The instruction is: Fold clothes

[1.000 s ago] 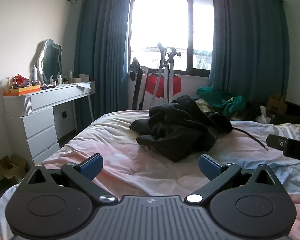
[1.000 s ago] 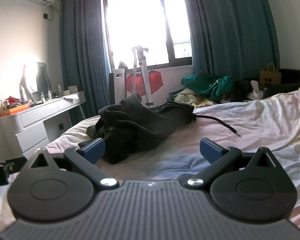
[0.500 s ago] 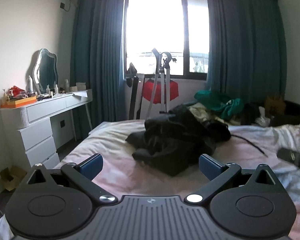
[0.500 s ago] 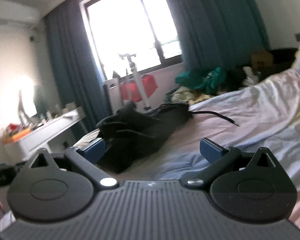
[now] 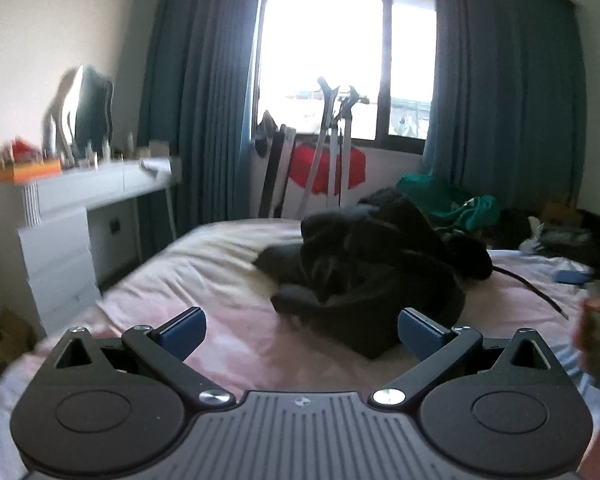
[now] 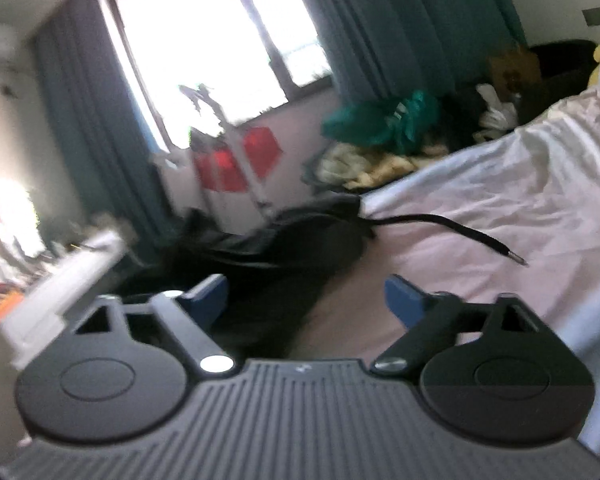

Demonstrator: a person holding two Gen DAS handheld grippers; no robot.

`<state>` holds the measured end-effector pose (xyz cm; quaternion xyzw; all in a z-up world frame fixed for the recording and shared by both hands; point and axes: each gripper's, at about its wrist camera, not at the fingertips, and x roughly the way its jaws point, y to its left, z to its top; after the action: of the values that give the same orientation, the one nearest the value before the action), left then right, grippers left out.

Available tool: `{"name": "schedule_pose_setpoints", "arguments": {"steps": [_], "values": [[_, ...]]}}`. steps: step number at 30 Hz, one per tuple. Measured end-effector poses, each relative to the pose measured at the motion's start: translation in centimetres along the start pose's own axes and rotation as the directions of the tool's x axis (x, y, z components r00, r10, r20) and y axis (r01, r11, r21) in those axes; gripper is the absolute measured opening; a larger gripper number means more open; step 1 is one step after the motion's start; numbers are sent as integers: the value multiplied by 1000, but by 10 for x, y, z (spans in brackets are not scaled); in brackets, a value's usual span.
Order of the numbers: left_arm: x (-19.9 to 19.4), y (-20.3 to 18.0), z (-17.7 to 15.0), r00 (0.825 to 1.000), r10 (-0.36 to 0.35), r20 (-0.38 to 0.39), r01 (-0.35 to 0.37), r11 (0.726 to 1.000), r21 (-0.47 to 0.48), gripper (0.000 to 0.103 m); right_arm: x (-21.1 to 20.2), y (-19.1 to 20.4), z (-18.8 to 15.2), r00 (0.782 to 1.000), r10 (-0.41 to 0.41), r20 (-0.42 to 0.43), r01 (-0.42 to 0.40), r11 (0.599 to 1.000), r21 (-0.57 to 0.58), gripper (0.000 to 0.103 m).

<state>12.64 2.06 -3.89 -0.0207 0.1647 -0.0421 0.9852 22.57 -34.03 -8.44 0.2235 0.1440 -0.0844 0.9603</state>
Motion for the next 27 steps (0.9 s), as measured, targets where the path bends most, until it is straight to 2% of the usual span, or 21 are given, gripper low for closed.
{"name": "schedule_pose_setpoints", "arguments": {"steps": [1, 7, 10, 12, 13, 14, 15, 16, 17, 19, 25, 27], "values": [[8, 4, -3, 1000, -7, -9, 7, 1000, -16, 103, 26, -4, 3, 1000, -17, -10, 17, 1000, -5, 74], [62, 20, -24, 992, -90, -89, 82, 992, -95, 103, 148, -12, 18, 990, -140, 4, 140, 989, -54, 74], [84, 21, -35, 985, -109, -130, 95, 990, -106, 103, 189, -16, 17, 976, -219, -2, 217, 969, -113, 71], [92, 20, -42, 983, -110, -149, 95, 990, -102, 103, 201, -17, 16, 976, -219, 9, 218, 966, -136, 65], [95, 20, -44, 981, -109, -159, 94, 990, -101, 103, 207, -16, 15, 978, -209, 9, 208, 967, -149, 57], [97, 20, -47, 980, -108, -167, 92, 991, -99, 103, 212, -16, 14, 980, -201, 7, 200, 966, -163, 41], [97, 21, -48, 981, -104, -166, 89, 992, -94, 103, 215, -12, 13, 977, -213, -12, 206, 960, -189, 32], [96, 22, -49, 981, -99, -164, 86, 992, -89, 103, 217, -7, 12, 970, -240, -33, 228, 950, -211, 21], [91, 23, -47, 983, -96, -155, 84, 993, -85, 103, 215, -2, 13, 965, -262, -34, 247, 941, -230, 19], [82, 25, -45, 987, -89, -137, 79, 994, -78, 103, 198, 5, 17, 967, -255, -2, 248, 944, -215, 13], [47, 22, -32, 995, -81, -61, 77, 995, -65, 103, 106, 22, 40, 979, -183, 88, 196, 967, -166, 12], [32, 22, -28, 995, -83, -49, 80, 994, -73, 103, 70, 26, 48, 987, -137, 84, 147, 981, -125, 12]]}}
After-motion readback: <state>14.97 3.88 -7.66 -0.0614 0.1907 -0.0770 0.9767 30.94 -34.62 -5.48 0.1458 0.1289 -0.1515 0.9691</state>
